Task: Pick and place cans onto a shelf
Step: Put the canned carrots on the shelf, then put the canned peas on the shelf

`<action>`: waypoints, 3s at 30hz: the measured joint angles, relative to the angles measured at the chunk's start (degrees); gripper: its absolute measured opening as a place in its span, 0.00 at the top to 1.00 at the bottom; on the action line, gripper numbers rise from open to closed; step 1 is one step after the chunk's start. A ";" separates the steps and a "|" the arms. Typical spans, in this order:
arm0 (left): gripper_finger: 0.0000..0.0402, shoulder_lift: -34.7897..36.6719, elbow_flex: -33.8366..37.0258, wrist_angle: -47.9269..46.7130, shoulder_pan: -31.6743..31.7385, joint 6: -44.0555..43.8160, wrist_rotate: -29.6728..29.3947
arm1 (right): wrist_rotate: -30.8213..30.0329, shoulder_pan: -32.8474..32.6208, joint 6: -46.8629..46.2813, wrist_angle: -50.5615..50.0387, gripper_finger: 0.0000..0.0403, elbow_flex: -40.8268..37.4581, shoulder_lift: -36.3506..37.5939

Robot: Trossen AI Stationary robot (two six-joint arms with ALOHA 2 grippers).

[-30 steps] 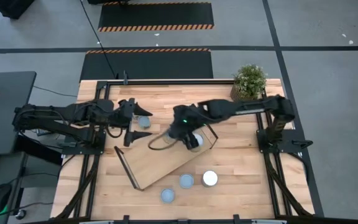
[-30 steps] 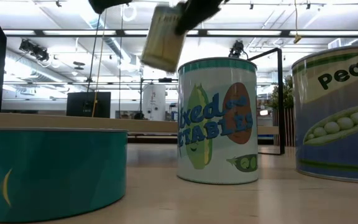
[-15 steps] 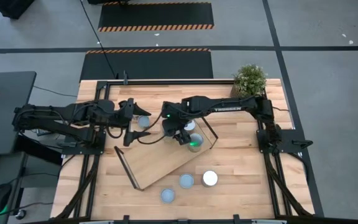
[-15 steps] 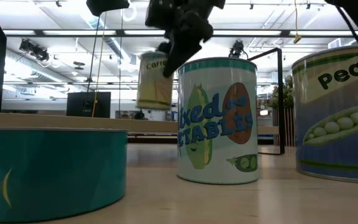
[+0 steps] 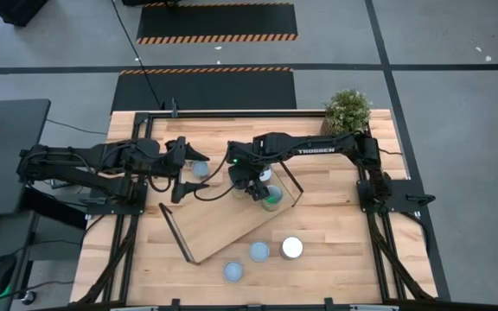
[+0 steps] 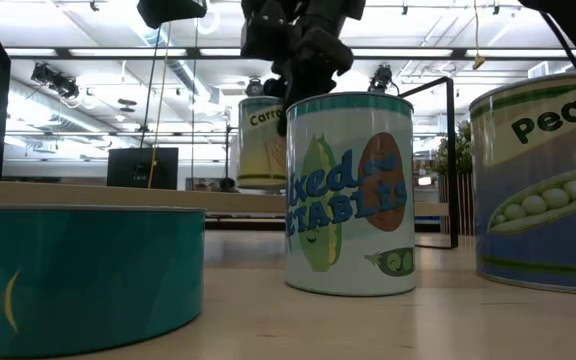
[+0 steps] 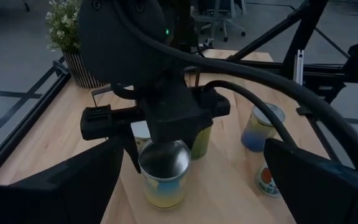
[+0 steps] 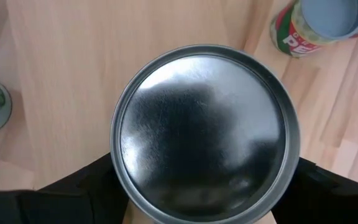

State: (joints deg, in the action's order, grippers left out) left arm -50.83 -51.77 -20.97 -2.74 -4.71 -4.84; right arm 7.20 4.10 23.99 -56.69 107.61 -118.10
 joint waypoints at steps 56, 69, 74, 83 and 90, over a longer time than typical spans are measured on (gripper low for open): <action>0.01 0.00 0.00 -0.90 0.00 -0.04 -1.14 | -9.32 -4.31 -6.45 -1.45 0.13 1.14 0.13; 0.01 -0.02 0.00 -0.90 0.00 -0.04 -1.13 | -10.68 -4.31 -6.42 -2.75 0.10 1.05 0.68; 0.01 -0.02 0.00 -0.92 0.00 -0.04 -1.11 | -10.67 -4.37 -6.45 -2.48 0.06 1.10 0.97; 0.01 -0.02 0.00 -1.48 0.00 -0.04 -1.12 | -9.98 -6.47 -6.47 -2.97 0.05 6.95 1.20; 0.01 -0.02 0.00 -2.05 0.00 -0.04 -1.11 | -6.24 -12.33 -6.68 -2.62 0.06 8.33 1.21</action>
State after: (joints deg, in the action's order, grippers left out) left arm -50.85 -51.77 -23.03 -2.74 -4.75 -5.96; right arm 0.96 -8.23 17.30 -59.31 115.94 -116.89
